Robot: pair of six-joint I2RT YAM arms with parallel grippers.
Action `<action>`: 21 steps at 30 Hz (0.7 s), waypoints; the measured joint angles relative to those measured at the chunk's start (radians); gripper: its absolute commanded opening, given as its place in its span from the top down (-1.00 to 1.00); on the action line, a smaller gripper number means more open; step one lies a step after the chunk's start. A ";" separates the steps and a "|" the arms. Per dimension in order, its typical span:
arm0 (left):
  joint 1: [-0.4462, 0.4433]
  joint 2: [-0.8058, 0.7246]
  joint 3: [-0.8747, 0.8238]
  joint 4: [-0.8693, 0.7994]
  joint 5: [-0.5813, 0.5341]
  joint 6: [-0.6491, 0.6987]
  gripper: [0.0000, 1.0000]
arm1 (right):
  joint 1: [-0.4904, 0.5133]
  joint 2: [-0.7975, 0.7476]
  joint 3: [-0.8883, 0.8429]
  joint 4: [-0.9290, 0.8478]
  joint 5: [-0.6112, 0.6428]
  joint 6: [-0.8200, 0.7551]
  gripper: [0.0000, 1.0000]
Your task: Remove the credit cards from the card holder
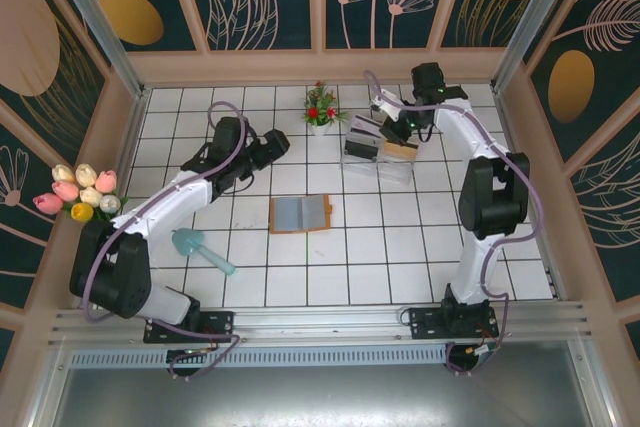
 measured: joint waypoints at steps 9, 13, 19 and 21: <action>0.003 0.033 0.000 0.000 0.022 0.000 -0.97 | -0.002 0.085 0.109 -0.025 0.025 -0.088 1.00; 0.005 0.039 0.000 0.001 0.025 0.000 -0.97 | -0.002 0.105 0.114 -0.035 0.034 -0.117 1.00; 0.005 0.051 0.000 0.001 0.033 0.000 -0.97 | -0.002 0.107 0.114 -0.039 0.037 -0.152 1.00; 0.005 0.054 0.000 0.001 0.039 0.000 -0.97 | -0.002 0.110 0.114 -0.037 0.044 -0.157 0.98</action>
